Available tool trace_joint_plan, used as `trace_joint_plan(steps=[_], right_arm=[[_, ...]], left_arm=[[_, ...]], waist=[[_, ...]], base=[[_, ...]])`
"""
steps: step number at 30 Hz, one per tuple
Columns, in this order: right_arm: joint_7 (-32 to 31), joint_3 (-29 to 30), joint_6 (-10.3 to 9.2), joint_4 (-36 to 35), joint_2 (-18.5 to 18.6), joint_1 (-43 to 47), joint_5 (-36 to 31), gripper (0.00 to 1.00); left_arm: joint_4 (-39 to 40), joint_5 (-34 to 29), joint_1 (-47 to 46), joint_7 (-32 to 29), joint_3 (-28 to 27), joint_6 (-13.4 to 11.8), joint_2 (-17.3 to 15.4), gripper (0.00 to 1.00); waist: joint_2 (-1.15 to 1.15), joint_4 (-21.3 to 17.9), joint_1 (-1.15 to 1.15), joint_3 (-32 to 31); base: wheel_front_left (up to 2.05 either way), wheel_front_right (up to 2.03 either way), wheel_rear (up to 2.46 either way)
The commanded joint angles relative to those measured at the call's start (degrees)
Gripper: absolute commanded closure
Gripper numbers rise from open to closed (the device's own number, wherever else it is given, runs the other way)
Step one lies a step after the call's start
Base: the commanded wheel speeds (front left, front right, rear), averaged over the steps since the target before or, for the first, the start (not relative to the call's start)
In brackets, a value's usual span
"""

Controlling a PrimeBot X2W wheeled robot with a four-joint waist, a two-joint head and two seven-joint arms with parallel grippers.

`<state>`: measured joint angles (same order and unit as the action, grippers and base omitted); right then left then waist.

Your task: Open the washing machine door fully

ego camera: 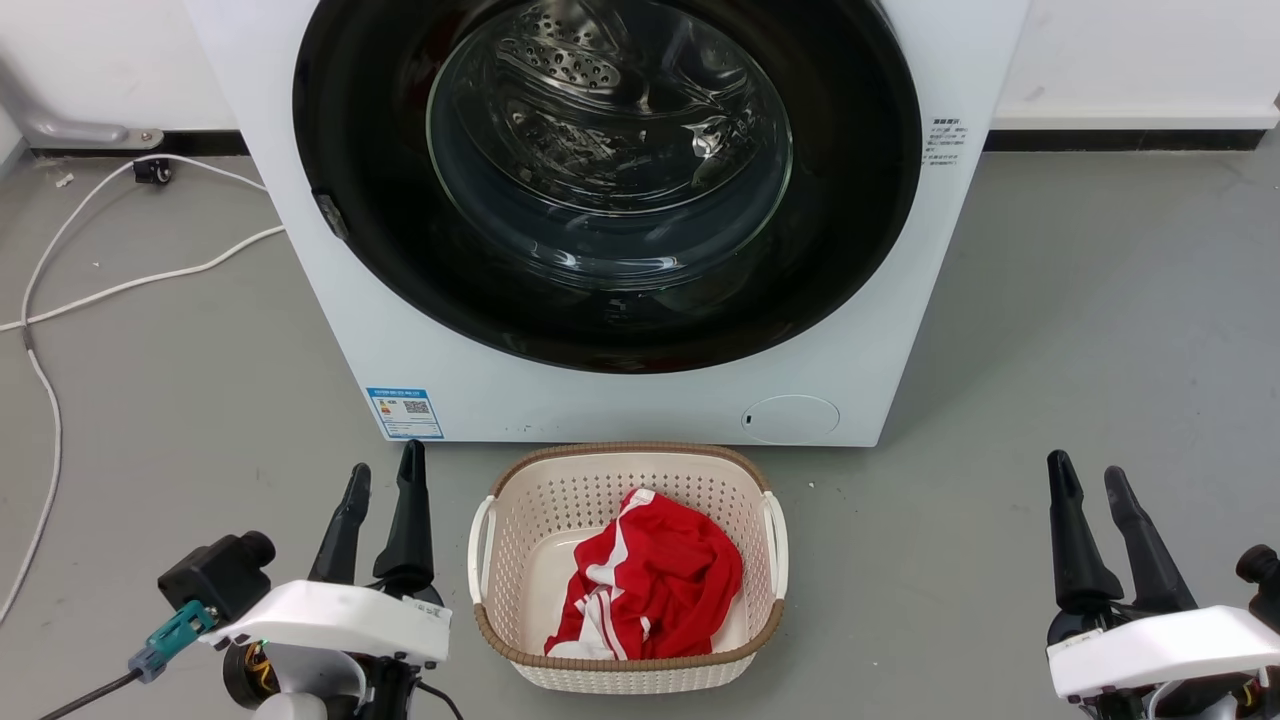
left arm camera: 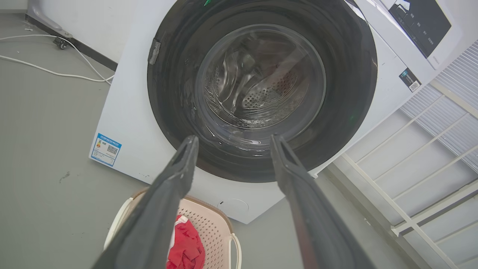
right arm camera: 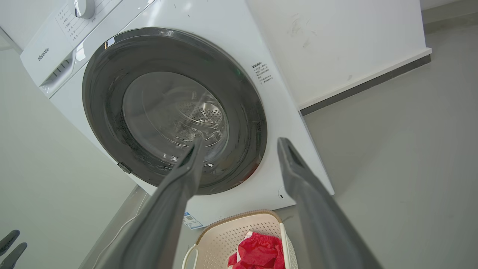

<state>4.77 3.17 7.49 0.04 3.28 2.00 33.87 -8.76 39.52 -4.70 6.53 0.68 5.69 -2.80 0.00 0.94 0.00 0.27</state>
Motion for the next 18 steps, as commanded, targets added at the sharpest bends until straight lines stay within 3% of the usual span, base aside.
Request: trace_joint_plan(steps=[1,18], right_arm=[[0.26,-0.02,0.0,-1.1,-0.07,-0.03,-1.63,0.0],[1.37,-0.65,0.0,-3.71,-0.2,1.12,-13.5,0.0]], left_arm=[[0.51,-1.58,-1.1,0.56,0.12,0.0,-0.16,0.0],[0.1,-13.88,-1.87,3.11,1.42,-0.56,-0.18,0.0]], waist=[[0.0,-0.01,0.0,0.02],[0.0,-0.16,0.0,0.15]], base=[[0.0,0.0,0.0],[0.0,0.0,0.0]])
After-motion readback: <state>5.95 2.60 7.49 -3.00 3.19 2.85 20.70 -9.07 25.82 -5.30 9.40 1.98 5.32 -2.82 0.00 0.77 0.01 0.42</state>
